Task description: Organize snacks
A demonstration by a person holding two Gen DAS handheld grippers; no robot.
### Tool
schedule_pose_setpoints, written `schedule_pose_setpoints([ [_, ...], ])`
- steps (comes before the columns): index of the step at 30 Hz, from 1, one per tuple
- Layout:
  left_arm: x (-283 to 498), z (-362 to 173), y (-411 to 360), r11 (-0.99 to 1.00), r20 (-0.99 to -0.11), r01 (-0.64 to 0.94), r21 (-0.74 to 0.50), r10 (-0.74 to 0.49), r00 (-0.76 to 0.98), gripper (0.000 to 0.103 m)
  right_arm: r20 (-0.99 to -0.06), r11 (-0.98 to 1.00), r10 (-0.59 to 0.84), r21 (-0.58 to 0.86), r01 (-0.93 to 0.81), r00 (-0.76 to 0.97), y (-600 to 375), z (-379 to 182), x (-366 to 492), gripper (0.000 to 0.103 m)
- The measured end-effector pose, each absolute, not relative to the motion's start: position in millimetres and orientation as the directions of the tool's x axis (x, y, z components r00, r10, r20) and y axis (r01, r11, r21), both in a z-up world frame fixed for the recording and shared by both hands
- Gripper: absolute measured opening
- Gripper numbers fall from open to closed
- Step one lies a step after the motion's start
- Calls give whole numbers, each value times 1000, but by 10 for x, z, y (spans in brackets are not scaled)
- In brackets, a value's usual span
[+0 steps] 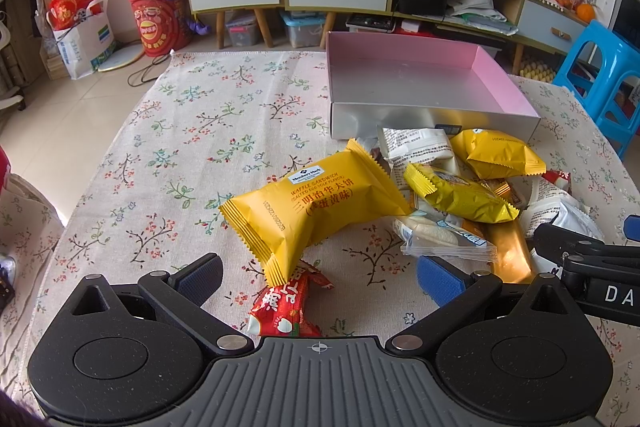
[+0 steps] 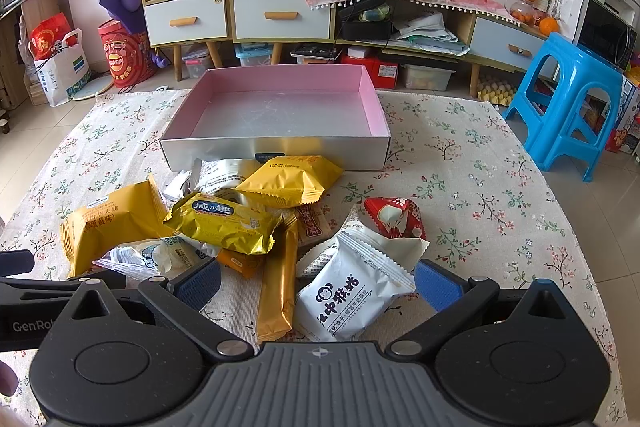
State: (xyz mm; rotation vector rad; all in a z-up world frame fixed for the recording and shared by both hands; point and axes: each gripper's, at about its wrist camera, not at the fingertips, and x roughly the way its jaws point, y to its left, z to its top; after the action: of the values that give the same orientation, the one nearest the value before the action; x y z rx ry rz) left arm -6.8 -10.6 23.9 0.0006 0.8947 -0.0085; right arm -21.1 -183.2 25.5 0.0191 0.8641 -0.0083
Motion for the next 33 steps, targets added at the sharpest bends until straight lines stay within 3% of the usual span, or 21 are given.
schedule_pose_setpoints([
  [10, 4, 341, -121, 999, -803, 29, -13, -28, 595, 103, -757, 999, -33, 0, 51, 653, -1860, 300, -164, 93],
  [17, 210, 502, -118, 992, -814, 128, -14, -86, 574, 103, -744, 997, -41, 17, 79, 667, -2061, 565, 81, 93],
  [27, 580, 613, 134, 969, -820, 202, -140, -228, 526, 103, -860, 979, 173, 205, 14, 480, -2217, 452, 653, 93],
  [33, 815, 394, 201, 941, -850, 276, -197, -304, 431, 103, -850, 940, 290, 339, 37, 440, -2238, 243, 829, 91],
])
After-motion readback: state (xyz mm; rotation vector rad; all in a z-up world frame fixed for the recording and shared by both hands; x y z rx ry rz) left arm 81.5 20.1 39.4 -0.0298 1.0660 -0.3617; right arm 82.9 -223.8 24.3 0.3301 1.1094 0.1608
